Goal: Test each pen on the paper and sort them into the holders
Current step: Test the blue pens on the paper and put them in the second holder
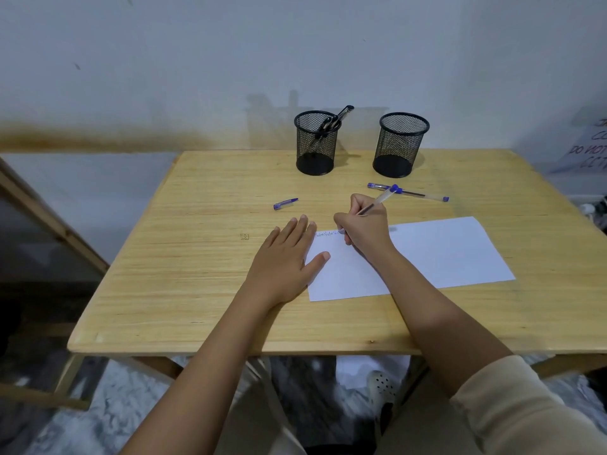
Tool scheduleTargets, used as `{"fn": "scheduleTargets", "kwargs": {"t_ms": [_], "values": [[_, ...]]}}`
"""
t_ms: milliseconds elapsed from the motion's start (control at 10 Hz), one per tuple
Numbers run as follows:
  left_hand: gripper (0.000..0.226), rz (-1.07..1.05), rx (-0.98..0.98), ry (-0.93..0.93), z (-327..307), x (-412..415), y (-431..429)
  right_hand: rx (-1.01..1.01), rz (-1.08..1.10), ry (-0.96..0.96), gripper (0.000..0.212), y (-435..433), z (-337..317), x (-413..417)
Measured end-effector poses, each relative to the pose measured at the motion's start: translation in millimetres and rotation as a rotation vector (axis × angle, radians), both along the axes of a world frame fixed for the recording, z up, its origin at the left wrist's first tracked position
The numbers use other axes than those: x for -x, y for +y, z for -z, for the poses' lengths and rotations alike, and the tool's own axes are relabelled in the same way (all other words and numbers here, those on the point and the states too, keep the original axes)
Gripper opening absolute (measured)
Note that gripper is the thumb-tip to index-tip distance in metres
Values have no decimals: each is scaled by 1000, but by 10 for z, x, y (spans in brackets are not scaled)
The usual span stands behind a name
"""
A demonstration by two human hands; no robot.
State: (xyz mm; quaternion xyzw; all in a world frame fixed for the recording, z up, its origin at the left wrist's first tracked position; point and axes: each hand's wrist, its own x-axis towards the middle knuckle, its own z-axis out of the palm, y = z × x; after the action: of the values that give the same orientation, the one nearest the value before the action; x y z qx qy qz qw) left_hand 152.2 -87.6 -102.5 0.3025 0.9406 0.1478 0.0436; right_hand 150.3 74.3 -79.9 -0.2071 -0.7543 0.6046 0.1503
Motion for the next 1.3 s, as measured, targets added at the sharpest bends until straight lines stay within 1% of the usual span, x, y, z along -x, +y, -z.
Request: {"fn": "scheduleTargets", "kwargs": {"t_ms": [100, 300, 400, 500, 600, 700, 800, 900, 1000, 1100, 1200, 1300], "values": [[66, 1, 2, 3, 4, 0, 0, -5, 0, -13, 33, 2, 9, 4], [66, 2, 0, 4, 11, 4, -6, -36, 31, 22, 34, -3, 19, -3], [66, 3, 1, 3, 11, 4, -7, -20, 17, 12, 32, 9, 24, 2], [65, 4, 1, 9, 10, 5, -8, -61, 9, 32, 27, 12, 28, -1], [66, 6, -8, 10, 14, 8, -7, -21, 38, 73, 32, 28, 33, -20], [66, 6, -11, 0, 6, 7, -10, 144, 119, 128, 32, 82, 12, -40], [65, 14, -30, -23, -17, 2, -21, 311, 83, 183, 19, 123, -32, -44], [65, 40, -39, -40, -41, 31, -29, 453, -25, 231, 9, 176, -65, -78], [66, 69, -100, -61, -97, 69, -41, 556, -75, 264, 13, 247, -104, -143], [65, 0, -274, -52, -182, 143, -71, 636, -74, 273, 15, 345, -148, -175], [54, -144, -314, 47, -222, 340, -89, 674, -77, 271, 14, 439, -209, -183], [41, -248, -273, 90, -196, 564, -95, 643, -93, 257, 11, 481, -253, -199]]}}
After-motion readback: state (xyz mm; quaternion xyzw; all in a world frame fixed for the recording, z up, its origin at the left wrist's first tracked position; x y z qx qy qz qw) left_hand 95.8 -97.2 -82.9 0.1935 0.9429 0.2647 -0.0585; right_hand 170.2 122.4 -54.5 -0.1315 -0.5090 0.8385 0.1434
